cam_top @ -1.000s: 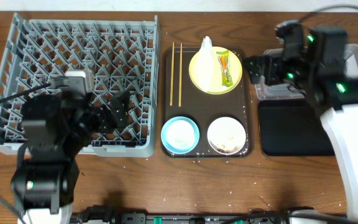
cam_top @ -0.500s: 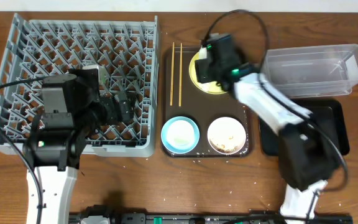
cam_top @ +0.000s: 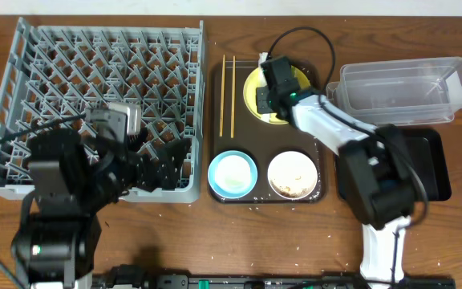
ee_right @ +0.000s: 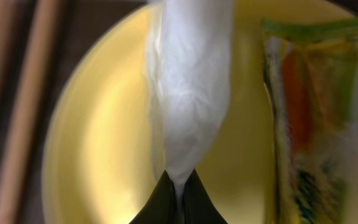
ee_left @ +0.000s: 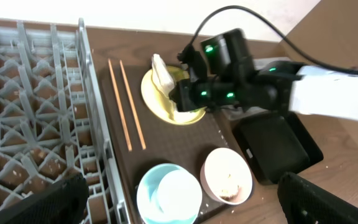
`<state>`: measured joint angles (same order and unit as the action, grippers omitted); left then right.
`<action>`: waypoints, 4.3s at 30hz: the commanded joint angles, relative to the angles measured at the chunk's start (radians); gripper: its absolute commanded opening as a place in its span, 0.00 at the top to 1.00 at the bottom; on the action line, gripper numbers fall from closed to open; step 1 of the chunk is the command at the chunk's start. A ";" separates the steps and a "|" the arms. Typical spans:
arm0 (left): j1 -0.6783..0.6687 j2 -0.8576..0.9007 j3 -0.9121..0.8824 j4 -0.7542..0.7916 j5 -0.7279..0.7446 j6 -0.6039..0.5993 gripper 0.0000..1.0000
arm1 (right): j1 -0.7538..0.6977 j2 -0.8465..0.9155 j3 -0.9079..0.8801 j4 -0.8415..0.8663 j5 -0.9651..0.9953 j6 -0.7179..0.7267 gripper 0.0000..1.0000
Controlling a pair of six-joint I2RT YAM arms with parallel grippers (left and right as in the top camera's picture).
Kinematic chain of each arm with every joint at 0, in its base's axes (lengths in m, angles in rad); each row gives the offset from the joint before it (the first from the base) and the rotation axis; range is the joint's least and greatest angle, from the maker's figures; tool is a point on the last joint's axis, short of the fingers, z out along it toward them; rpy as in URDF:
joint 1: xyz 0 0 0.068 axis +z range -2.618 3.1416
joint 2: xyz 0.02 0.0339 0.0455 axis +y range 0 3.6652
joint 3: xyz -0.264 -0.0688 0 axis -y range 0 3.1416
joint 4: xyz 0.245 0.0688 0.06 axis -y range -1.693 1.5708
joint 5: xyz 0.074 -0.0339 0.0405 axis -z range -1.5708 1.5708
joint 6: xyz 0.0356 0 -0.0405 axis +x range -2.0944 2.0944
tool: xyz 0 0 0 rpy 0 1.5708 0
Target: Sort waste into correct bins and load items into the dishwasher
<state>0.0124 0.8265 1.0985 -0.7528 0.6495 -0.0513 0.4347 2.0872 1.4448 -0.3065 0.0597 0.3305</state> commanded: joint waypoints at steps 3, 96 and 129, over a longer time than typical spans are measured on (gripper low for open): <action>0.003 -0.058 0.012 0.001 0.016 0.014 0.02 | -0.119 -0.326 0.009 -0.103 -0.028 0.086 0.99; 0.003 0.034 0.012 -0.189 -0.321 -0.139 0.02 | 0.286 -0.235 -0.122 -0.521 -0.130 -0.117 0.73; -0.071 0.257 0.012 0.130 0.753 -0.220 0.05 | 0.018 -0.503 -0.038 -0.061 -1.330 -0.130 0.99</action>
<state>-0.0288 1.0866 1.1019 -0.6365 1.3590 -0.2695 0.4171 1.5829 1.4002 -0.4011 -1.2900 0.0891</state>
